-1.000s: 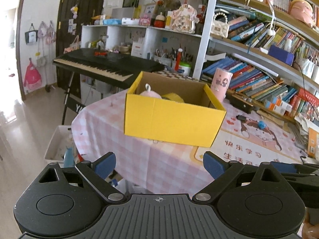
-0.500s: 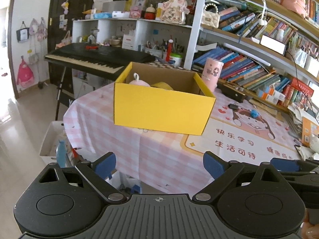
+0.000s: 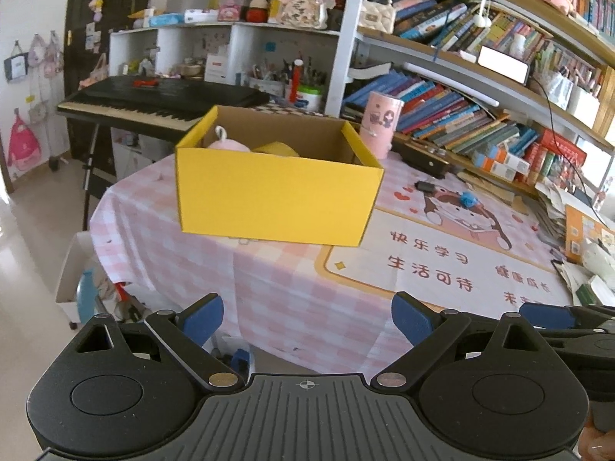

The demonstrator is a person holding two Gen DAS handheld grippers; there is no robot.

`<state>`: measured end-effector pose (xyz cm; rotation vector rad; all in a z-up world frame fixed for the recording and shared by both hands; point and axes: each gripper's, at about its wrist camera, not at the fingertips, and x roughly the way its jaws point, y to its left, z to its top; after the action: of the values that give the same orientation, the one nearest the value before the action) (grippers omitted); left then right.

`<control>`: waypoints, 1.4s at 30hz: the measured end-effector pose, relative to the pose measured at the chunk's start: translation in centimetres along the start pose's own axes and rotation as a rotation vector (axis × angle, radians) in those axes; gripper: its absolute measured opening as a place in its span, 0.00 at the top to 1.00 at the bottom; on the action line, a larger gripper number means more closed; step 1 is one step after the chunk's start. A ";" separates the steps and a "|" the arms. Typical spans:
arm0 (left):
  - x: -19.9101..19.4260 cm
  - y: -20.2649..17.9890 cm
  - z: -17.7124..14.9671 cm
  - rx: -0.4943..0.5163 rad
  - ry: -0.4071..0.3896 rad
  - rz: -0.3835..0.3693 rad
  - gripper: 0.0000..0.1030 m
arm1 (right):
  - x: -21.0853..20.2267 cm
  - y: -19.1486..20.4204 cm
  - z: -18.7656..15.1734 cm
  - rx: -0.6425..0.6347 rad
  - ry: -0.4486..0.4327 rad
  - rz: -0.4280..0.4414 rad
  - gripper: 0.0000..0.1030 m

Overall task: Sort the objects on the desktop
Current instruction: 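Withdraw both open tools from the box back toward the desk, then move the left tool to the black binder clip while the right tool approaches the blue cloth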

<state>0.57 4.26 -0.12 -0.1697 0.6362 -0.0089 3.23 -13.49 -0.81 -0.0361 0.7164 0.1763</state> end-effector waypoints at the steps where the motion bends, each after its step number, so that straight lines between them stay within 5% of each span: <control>1: 0.2 -0.2 0.0 0.003 0.003 -0.003 0.07 | 0.1 -0.2 0.0 0.003 0.002 -0.005 0.29; 22: 5.8 -7.9 1.9 0.096 0.064 -0.127 0.07 | 2.0 -8.4 0.9 0.104 0.039 -0.127 0.26; 42: 13.9 -16.4 5.8 0.091 0.083 -0.105 0.07 | 8.1 -18.2 6.2 0.108 0.060 -0.117 0.25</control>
<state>15.96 -11.80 -1.10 -0.1151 0.7080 -0.1460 16.43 -29.67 -1.92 0.0196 0.7803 0.0247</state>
